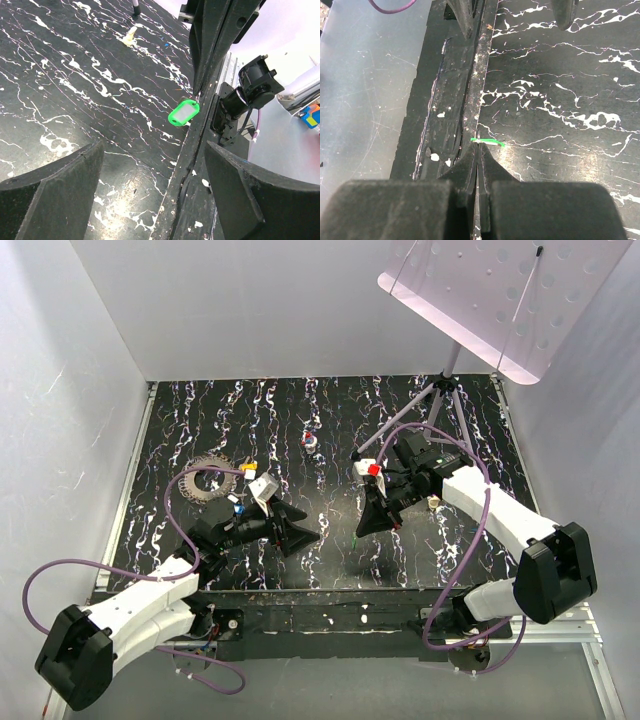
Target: Put the keys on the keyring
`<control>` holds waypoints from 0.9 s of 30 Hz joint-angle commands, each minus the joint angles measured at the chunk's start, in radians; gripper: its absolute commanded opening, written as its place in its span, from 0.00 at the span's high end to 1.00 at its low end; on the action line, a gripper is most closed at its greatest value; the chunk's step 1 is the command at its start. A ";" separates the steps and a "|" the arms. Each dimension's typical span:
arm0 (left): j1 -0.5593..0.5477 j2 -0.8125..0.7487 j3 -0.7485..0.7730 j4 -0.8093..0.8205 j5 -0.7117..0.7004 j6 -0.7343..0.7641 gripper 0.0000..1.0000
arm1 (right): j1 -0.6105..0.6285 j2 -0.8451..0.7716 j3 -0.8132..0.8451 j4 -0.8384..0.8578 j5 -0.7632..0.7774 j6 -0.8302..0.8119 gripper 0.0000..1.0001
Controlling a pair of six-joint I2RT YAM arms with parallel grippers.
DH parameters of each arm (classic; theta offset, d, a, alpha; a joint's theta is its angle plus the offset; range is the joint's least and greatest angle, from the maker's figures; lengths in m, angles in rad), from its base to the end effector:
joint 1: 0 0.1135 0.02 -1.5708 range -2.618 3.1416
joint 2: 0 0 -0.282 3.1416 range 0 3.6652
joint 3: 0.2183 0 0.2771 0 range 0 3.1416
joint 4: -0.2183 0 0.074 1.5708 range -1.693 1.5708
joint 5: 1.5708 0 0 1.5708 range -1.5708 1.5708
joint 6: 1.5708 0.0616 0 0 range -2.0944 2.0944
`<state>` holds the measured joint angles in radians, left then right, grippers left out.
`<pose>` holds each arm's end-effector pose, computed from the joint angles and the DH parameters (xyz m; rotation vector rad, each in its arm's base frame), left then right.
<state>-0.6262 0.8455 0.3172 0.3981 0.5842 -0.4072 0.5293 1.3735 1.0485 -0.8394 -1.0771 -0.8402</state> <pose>0.1593 -0.1571 0.2237 0.6636 1.7237 -1.2412 0.2152 0.1887 0.2657 -1.6671 1.5958 1.2789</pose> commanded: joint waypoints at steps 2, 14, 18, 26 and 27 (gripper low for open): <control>-0.007 0.001 0.031 0.025 0.002 0.015 0.20 | -0.003 0.002 0.011 -0.012 -0.035 0.003 0.99; -0.009 0.000 0.048 -0.019 -0.027 0.022 0.14 | -0.003 0.006 0.012 -0.010 -0.035 0.004 0.99; -0.007 -0.031 0.040 -0.045 -0.079 0.018 0.06 | -0.003 0.004 0.012 -0.010 -0.032 0.003 0.99; -0.007 -0.069 0.014 -0.015 -0.086 0.001 0.02 | -0.003 0.004 0.013 -0.012 -0.037 0.004 0.99; -0.007 -0.065 0.011 -0.009 -0.077 0.002 0.02 | -0.003 0.002 0.013 -0.012 -0.037 0.004 0.99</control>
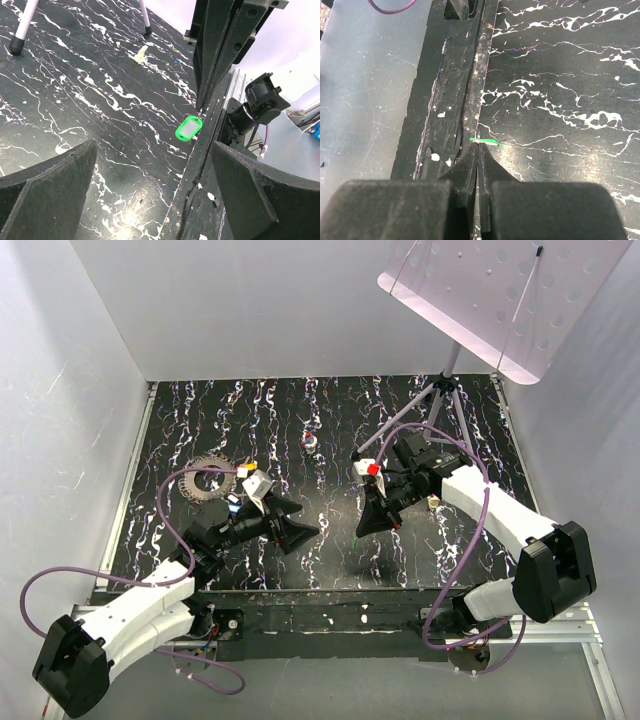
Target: Put the keys on the keyring
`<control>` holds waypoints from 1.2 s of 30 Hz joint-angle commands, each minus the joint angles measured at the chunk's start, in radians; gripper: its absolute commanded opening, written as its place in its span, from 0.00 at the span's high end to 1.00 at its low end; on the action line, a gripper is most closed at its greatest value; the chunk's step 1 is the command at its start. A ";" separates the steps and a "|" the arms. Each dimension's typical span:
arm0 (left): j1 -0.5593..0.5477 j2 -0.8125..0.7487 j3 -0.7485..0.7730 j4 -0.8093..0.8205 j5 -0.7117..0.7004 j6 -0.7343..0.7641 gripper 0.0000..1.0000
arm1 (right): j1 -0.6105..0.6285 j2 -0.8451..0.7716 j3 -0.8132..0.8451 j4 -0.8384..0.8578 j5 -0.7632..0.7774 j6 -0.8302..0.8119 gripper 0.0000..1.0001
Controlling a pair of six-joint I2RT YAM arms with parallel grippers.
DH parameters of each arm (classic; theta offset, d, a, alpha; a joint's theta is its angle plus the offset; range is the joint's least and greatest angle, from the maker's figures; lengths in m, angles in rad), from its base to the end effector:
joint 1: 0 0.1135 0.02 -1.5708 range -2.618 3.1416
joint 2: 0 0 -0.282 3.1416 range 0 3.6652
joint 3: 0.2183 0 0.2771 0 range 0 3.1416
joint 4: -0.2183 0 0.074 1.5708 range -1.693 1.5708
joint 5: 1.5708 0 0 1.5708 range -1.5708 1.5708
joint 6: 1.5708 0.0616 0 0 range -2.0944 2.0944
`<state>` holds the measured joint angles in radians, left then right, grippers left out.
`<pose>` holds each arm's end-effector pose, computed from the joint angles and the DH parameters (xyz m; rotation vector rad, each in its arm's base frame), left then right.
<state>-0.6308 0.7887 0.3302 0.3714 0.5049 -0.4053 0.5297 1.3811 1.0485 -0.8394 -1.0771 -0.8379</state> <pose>0.1583 -0.1525 0.2365 0.6058 1.6863 -1.1822 0.2161 0.1894 0.2637 -1.6659 1.6052 1.2847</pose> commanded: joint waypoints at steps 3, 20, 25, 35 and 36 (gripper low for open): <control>-0.001 0.009 -0.005 0.046 0.027 0.002 0.04 | -0.004 -0.005 0.013 -0.012 -0.037 0.000 0.99; -0.039 0.222 0.013 0.293 0.139 -0.017 0.19 | -0.004 -0.005 0.018 -0.009 -0.053 0.013 0.99; -0.078 0.308 0.049 0.302 0.123 0.000 0.36 | -0.005 -0.004 0.018 -0.006 -0.052 0.014 0.99; -0.158 0.392 0.089 0.342 0.129 0.040 0.45 | -0.005 0.001 0.015 0.008 -0.043 0.031 0.99; -0.161 0.400 0.093 0.342 0.126 0.042 0.46 | -0.005 0.001 0.015 0.010 -0.041 0.031 0.99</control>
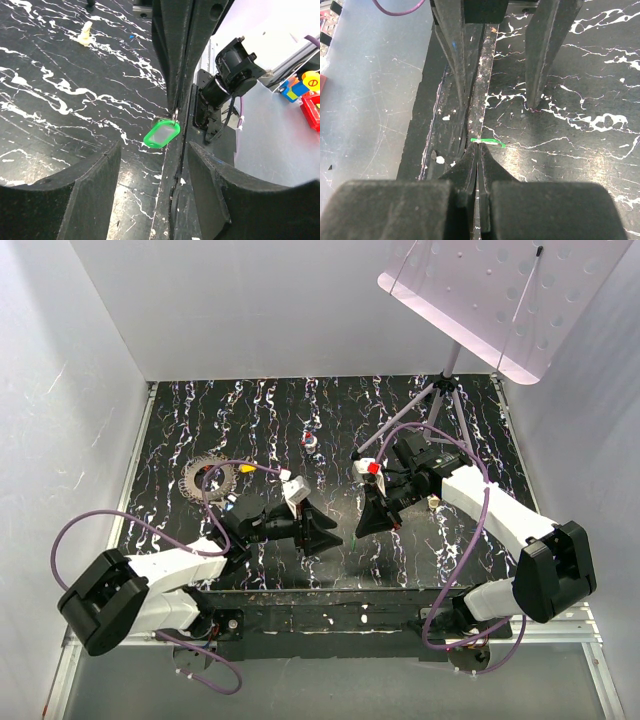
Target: Put the keys on the keyring
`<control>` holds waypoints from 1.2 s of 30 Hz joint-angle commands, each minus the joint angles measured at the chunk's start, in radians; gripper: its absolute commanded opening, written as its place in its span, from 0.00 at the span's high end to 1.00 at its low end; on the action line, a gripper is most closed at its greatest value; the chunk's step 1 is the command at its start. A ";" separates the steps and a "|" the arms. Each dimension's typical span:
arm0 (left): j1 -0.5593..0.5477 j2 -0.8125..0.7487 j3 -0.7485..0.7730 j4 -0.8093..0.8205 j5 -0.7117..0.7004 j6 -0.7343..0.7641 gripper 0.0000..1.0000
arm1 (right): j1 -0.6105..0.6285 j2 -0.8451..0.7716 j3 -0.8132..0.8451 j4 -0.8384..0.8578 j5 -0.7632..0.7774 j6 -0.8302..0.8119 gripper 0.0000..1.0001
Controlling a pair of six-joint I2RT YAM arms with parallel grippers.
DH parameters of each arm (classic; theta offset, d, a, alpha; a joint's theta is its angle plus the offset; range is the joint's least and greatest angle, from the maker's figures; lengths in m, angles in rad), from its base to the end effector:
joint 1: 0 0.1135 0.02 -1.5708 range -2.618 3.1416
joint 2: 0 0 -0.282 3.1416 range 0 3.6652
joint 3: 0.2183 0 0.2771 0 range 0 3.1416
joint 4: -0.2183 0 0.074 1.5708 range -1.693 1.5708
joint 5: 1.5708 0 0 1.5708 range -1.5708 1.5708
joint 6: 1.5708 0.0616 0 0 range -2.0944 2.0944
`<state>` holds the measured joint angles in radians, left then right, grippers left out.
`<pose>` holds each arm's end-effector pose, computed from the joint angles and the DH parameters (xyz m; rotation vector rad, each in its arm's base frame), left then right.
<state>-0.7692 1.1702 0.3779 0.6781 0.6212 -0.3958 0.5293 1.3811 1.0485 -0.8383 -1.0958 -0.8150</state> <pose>0.1662 -0.2108 0.2086 0.8379 1.6680 -1.3615 0.2157 0.1896 0.2647 -1.6468 1.6149 1.3166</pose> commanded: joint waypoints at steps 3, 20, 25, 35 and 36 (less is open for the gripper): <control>-0.038 0.046 0.056 0.043 0.002 0.035 0.49 | -0.003 -0.001 0.016 0.011 -0.021 0.013 0.99; -0.085 0.108 0.096 0.078 0.005 0.034 0.61 | -0.003 -0.001 0.013 0.019 -0.016 0.023 0.99; -0.088 0.115 0.104 0.071 0.002 0.038 0.67 | -0.005 0.001 0.011 0.021 -0.016 0.024 0.99; -0.093 0.114 0.107 0.067 -0.008 0.043 0.74 | -0.003 0.003 0.010 0.022 -0.015 0.027 0.99; -0.094 0.114 0.108 0.064 -0.006 0.046 0.76 | -0.003 0.003 0.010 0.024 -0.016 0.028 0.99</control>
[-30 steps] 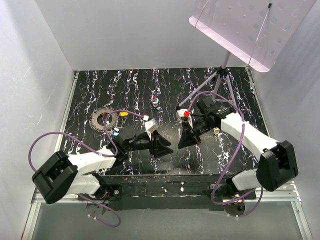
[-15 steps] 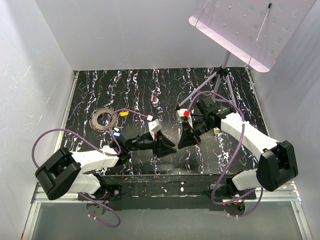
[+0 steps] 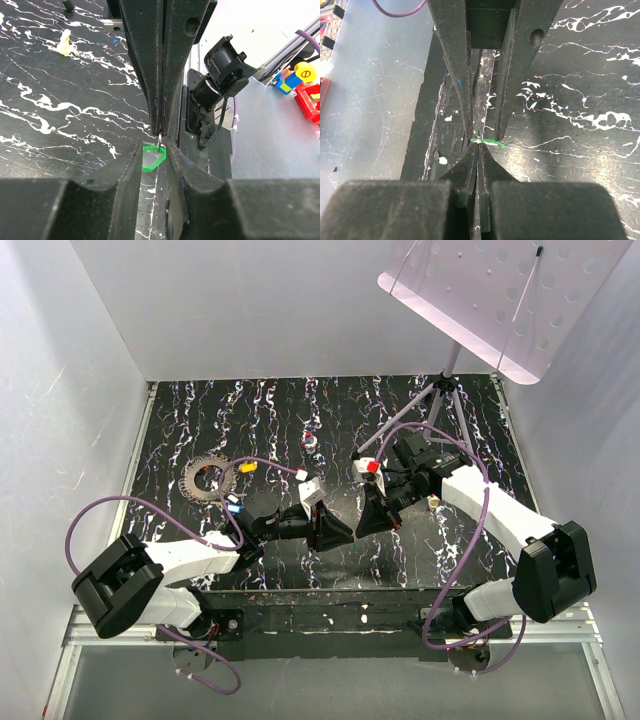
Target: Put the keys on the keyring
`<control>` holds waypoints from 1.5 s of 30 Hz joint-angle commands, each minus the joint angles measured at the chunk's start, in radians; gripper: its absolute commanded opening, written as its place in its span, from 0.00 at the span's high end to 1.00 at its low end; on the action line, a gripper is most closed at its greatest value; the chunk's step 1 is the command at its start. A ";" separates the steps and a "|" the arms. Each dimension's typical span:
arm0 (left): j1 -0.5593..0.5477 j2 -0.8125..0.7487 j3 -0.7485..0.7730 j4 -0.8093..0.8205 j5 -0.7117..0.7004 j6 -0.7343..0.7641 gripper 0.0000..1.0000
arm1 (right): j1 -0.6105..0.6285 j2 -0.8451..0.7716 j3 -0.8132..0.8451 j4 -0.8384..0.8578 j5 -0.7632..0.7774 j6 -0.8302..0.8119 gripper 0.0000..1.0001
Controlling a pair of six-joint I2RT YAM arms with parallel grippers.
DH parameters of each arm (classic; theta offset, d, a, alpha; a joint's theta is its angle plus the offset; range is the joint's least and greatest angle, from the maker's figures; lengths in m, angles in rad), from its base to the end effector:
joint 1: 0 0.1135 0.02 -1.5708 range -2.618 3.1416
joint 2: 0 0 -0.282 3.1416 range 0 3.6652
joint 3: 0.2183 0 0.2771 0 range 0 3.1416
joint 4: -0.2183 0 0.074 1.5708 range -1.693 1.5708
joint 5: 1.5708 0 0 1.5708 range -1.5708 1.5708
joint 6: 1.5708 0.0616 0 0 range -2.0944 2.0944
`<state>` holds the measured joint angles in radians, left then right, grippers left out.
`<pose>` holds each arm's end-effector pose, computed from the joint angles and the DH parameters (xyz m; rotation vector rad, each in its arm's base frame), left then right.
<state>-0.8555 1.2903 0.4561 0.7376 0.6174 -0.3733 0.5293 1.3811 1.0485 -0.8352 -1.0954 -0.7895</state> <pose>0.1644 -0.2436 0.2124 0.9305 1.6144 -1.4031 0.2159 0.1898 0.2648 -1.6316 1.6383 1.3269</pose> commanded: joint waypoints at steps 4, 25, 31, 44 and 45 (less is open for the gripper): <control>-0.010 -0.003 0.035 -0.007 -0.002 0.030 0.84 | -0.003 0.003 0.010 0.022 -0.018 0.004 0.99; -0.019 -0.060 -0.004 -0.010 -0.053 0.094 1.00 | -0.005 -0.001 0.013 -0.002 -0.038 -0.014 0.81; -0.019 -0.094 -0.017 -0.055 -0.054 0.126 1.00 | -0.006 -0.014 0.022 -0.011 -0.009 -0.014 0.67; -0.020 -0.128 -0.034 -0.080 -0.041 0.157 1.00 | -0.014 -0.036 -0.007 -0.021 -0.078 -0.079 0.65; -0.020 -0.122 -0.034 -0.072 -0.036 0.155 1.00 | -0.014 -0.037 -0.010 -0.018 -0.084 -0.080 0.65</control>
<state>-0.8684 1.1866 0.4313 0.6506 0.5694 -0.2371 0.5171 1.3800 1.0485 -0.8433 -1.1248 -0.8425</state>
